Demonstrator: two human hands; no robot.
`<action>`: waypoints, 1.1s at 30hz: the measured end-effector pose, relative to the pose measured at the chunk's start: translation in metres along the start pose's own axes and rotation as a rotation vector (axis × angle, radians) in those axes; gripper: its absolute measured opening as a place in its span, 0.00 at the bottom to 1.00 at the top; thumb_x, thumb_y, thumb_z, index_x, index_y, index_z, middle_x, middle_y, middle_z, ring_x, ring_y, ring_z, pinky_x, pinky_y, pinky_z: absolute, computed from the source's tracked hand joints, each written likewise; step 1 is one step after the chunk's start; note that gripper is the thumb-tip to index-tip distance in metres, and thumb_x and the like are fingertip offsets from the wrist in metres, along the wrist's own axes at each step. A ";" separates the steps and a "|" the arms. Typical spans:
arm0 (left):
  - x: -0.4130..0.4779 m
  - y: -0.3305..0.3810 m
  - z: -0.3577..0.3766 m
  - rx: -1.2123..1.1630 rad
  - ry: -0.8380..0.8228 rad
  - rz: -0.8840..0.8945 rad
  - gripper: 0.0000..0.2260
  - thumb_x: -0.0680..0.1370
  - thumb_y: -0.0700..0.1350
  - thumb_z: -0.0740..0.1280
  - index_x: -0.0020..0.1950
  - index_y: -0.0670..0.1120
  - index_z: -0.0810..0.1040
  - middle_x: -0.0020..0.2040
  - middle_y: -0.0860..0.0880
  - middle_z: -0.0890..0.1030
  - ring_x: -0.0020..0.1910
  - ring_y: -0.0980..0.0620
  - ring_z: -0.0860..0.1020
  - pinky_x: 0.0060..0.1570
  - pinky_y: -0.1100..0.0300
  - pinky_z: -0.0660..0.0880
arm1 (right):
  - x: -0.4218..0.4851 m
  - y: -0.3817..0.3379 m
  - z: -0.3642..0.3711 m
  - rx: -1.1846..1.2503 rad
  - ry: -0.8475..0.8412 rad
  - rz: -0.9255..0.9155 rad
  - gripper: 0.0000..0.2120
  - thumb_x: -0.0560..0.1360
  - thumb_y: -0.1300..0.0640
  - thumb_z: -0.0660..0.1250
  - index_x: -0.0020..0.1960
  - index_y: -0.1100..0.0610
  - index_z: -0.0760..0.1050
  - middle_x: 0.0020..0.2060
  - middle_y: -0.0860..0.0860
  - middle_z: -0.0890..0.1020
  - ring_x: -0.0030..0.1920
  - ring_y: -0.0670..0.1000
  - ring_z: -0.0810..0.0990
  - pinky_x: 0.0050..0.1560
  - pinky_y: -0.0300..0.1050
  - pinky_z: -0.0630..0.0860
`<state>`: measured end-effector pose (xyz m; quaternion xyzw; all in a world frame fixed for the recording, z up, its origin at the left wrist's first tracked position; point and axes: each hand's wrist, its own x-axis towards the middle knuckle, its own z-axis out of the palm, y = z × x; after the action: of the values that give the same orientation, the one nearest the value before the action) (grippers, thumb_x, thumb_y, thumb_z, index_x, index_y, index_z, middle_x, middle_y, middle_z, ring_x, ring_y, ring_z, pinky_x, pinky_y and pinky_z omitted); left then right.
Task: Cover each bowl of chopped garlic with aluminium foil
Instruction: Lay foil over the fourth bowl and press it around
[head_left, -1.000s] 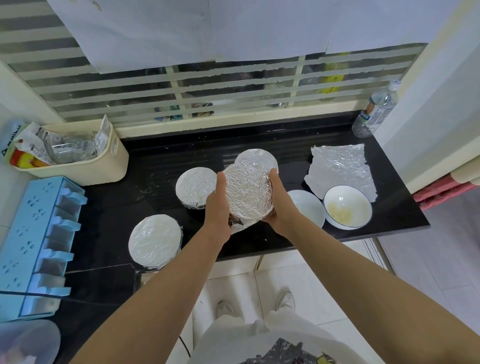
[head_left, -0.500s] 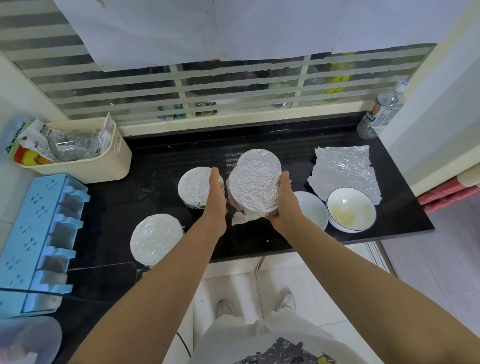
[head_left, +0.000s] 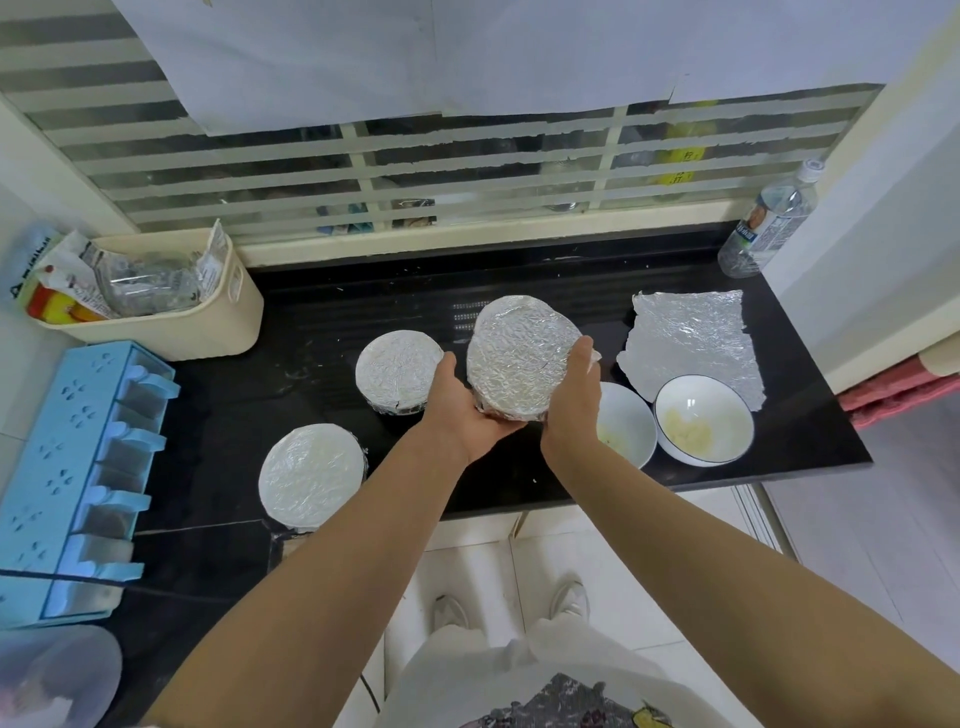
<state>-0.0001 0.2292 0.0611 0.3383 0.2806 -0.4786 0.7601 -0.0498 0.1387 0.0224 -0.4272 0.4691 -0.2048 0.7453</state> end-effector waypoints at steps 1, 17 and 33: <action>0.001 0.000 0.001 0.004 0.017 0.029 0.31 0.82 0.64 0.51 0.72 0.42 0.69 0.67 0.36 0.74 0.65 0.35 0.73 0.65 0.38 0.68 | -0.002 0.001 0.001 -0.007 -0.007 0.002 0.28 0.79 0.35 0.52 0.74 0.49 0.62 0.65 0.51 0.75 0.63 0.53 0.75 0.65 0.56 0.73; 0.009 -0.011 -0.033 0.015 0.337 0.333 0.22 0.74 0.67 0.66 0.57 0.52 0.77 0.57 0.47 0.82 0.54 0.43 0.81 0.60 0.41 0.77 | -0.030 0.016 0.012 0.161 -0.138 0.336 0.14 0.81 0.42 0.55 0.50 0.47 0.76 0.46 0.47 0.82 0.48 0.51 0.81 0.47 0.47 0.80; 0.000 -0.016 -0.047 -0.042 0.325 0.366 0.13 0.81 0.57 0.59 0.53 0.51 0.79 0.56 0.47 0.82 0.54 0.45 0.80 0.60 0.44 0.76 | -0.037 0.020 0.012 0.032 -0.171 0.286 0.10 0.81 0.59 0.56 0.47 0.56 0.76 0.38 0.51 0.79 0.32 0.47 0.80 0.31 0.41 0.74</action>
<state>-0.0200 0.2612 0.0280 0.4400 0.3434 -0.2663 0.7858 -0.0588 0.1810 0.0276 -0.3599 0.4567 -0.0669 0.8108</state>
